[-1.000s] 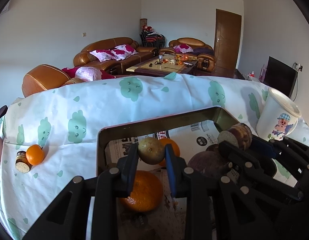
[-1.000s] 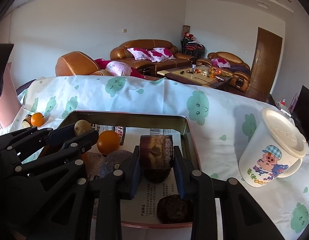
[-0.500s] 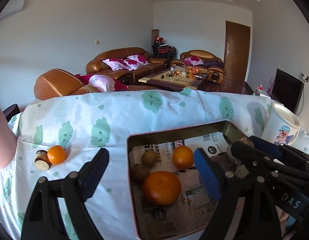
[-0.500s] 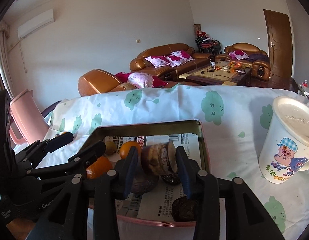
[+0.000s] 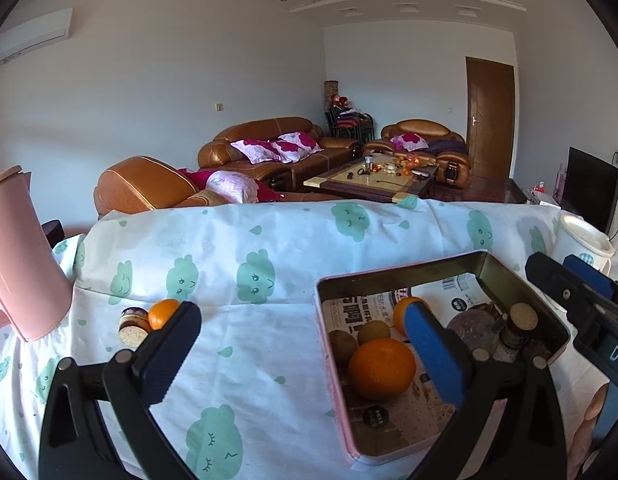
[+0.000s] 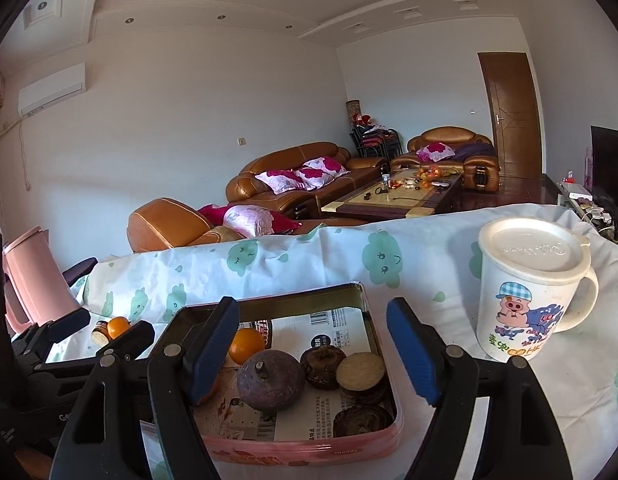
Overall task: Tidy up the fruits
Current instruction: 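Withdraw both tools from the tin toward the last orange and cake roll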
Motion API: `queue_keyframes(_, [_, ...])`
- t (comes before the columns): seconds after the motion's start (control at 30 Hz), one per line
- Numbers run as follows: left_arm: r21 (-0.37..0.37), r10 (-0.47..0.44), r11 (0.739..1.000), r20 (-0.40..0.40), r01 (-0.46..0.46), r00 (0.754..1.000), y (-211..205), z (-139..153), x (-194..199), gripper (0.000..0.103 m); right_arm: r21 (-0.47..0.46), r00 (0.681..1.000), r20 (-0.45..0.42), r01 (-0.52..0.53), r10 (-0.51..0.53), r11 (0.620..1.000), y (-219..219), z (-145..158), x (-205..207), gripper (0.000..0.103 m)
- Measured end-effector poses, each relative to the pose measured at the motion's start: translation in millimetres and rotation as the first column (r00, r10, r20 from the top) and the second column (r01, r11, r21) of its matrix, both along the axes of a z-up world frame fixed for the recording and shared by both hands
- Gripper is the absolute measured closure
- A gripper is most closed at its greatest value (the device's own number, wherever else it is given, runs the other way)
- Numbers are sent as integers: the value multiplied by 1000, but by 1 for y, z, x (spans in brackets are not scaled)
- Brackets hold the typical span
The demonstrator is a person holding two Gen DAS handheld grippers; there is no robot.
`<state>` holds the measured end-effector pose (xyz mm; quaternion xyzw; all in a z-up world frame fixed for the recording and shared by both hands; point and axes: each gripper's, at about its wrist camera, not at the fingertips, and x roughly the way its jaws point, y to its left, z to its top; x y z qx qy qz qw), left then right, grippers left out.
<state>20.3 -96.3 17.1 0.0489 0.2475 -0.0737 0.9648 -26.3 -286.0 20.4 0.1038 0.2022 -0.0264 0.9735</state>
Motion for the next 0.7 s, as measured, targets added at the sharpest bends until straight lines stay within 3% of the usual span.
queue_keyframes(0.2, [10, 28, 1000, 9, -28, 1000, 13, -1, -2, 0, -37, 999, 17, 30, -29, 999, 5, 0, -8, 26])
queue_keyframes(0.7, [40, 58, 998, -23, -57, 998, 36, -9, -1, 0, -28, 995, -4, 104, -104, 994, 31, -2, -19, 26])
